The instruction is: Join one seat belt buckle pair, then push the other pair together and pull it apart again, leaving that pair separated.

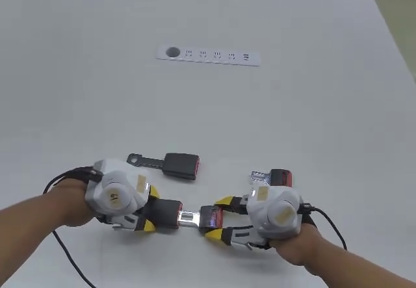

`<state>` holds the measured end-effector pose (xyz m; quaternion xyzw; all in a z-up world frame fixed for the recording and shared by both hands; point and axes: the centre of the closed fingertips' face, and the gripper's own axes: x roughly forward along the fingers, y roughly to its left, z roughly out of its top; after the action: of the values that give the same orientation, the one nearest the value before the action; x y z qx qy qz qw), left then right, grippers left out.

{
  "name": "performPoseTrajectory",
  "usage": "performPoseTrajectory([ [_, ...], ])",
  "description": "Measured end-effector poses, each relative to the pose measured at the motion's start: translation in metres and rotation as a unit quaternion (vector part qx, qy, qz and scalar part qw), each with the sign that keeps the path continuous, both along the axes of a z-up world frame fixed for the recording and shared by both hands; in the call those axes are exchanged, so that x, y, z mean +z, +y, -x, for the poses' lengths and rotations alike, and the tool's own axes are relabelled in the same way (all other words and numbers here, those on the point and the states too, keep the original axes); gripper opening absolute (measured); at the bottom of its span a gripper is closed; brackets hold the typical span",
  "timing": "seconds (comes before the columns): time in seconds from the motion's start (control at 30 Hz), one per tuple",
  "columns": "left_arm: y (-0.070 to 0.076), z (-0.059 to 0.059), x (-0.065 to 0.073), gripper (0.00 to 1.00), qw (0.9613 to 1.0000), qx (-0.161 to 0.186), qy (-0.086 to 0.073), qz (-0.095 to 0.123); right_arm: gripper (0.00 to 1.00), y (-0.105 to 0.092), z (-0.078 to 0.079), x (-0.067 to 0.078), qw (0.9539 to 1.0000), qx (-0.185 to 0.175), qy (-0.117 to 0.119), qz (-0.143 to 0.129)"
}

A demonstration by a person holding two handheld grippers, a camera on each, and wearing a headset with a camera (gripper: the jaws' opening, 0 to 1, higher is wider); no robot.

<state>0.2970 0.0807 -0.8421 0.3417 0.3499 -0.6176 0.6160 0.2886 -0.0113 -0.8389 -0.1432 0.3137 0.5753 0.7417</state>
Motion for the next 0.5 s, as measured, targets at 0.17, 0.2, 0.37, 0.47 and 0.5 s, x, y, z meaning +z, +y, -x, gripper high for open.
performPoseTrajectory([
  [0.17,0.0,0.0,0.0,0.35,1.0,-0.001,-0.001,-0.002,0.36,0.001,0.0,-0.001,0.9999,0.005,-0.01,0.011],
  [0.2,0.0,0.0,0.0,0.35,1.0,0.0,-0.001,-0.001,0.35,0.003,0.001,-0.001,0.9998,0.006,-0.011,0.013],
  [0.37,0.0,0.0,0.0,0.35,1.0,-0.001,-0.001,-0.005,0.35,0.015,-0.001,-0.002,0.9995,0.01,-0.011,0.029],
  [0.47,-0.001,0.0,0.0,0.35,1.0,0.001,-0.001,-0.004,0.35,0.013,-0.003,-0.002,0.9997,0.004,-0.001,0.026],
  [0.5,-0.001,0.0,0.0,0.35,1.0,0.001,-0.001,-0.004,0.35,0.014,-0.002,-0.002,0.9997,0.003,0.0,0.026],
])
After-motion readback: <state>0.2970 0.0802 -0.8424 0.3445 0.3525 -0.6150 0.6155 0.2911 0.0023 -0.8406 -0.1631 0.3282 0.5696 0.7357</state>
